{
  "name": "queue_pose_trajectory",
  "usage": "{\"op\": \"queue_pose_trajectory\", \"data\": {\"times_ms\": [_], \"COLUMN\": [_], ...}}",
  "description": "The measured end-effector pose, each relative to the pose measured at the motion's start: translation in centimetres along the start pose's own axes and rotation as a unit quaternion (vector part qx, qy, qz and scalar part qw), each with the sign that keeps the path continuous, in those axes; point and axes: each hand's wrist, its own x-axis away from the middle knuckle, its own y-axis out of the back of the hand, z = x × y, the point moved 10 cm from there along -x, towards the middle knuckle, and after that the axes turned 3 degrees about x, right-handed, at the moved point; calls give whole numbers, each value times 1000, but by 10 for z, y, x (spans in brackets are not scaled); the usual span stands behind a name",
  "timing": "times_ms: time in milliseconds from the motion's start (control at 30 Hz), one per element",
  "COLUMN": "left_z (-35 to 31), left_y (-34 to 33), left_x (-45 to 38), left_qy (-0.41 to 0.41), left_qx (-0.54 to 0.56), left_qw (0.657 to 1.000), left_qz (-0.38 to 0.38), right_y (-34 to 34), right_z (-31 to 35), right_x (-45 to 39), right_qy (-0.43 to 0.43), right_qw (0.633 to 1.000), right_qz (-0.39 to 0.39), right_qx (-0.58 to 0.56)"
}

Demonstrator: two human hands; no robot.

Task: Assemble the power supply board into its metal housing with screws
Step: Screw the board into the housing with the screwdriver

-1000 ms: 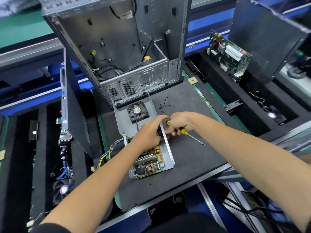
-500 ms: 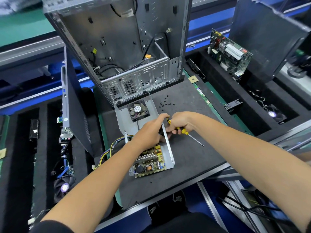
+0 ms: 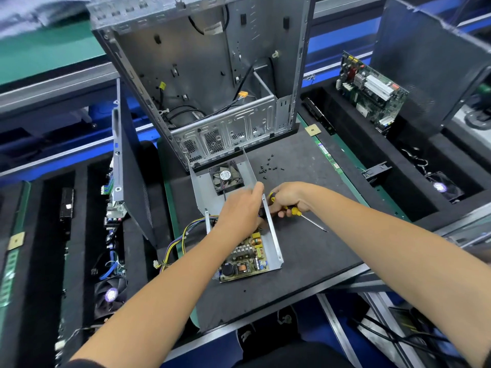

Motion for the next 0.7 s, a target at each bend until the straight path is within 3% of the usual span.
{"op": "queue_pose_trajectory", "data": {"times_ms": [133,233,400,600,700], "left_z": [6,15,14,9,11], "left_y": [-9,-3,-14,-13,-19], "left_x": [3,1,3,-2,-4], "left_qy": [59,95,93,60,53], "left_qx": [83,68,-64,-46,-15], "left_qw": [993,992,989,996,996], "left_qz": [64,55,91,43,63], "right_y": [2,4,5,3,4], "right_z": [-2,-4,-10,-9,-7], "right_x": [1,2,7,11,10], "right_qy": [0,-4,-15,1,17], "right_qw": [1000,1000,999,999,999], "right_qz": [-7,-15,-13,17,11], "right_qx": [-14,-21,-38,-46,-34]}}
